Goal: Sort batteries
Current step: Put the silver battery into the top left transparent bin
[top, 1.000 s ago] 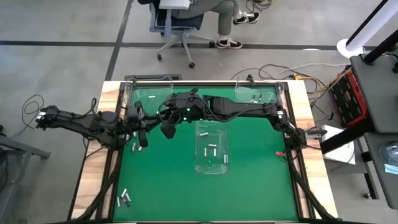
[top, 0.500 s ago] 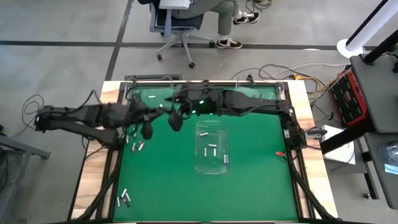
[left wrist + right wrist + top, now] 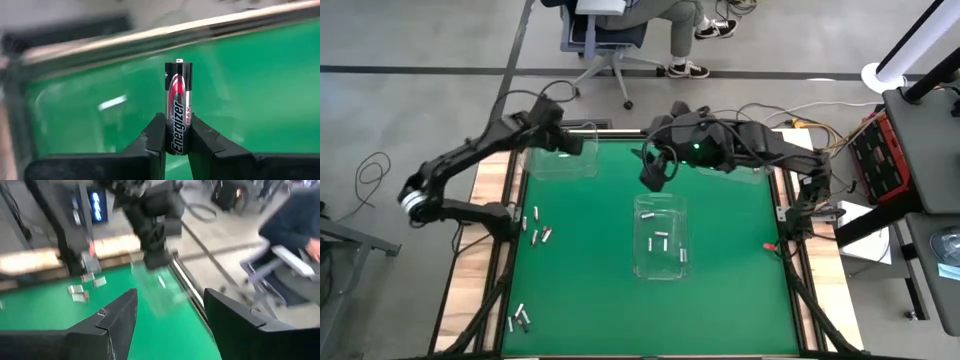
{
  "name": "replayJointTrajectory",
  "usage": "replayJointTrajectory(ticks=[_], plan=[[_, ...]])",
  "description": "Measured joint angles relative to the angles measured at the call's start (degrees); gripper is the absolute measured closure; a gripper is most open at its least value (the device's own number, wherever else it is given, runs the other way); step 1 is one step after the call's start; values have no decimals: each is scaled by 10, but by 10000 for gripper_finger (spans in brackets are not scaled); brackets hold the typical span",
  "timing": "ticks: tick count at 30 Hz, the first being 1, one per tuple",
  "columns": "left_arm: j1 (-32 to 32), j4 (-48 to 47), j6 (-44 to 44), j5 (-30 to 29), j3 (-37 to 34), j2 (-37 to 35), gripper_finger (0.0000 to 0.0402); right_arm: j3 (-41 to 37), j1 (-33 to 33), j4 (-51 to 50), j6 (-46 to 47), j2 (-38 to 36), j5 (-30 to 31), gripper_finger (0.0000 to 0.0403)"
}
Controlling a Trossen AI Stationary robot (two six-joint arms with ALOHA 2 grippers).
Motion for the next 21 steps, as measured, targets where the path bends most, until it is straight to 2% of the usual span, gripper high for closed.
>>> replayJointTrajectory(ticks=[3, 9, 14, 21], plan=[[38, -15, -14, 10, 7, 55, 368, -1, 0, -71, 16, -10, 3, 190], [51, -23, -23, 23, 44, 170, 366, -2, 0, -140, 17, -21, 20, 199], [87, -38, -27, 77, 73, 275, 365, -3, 1, -201, 14, -24, 20, 202], [106, -86, -27, 83, 112, 362, 364, -6, 13, -330, 67, -39, 25, 205]])
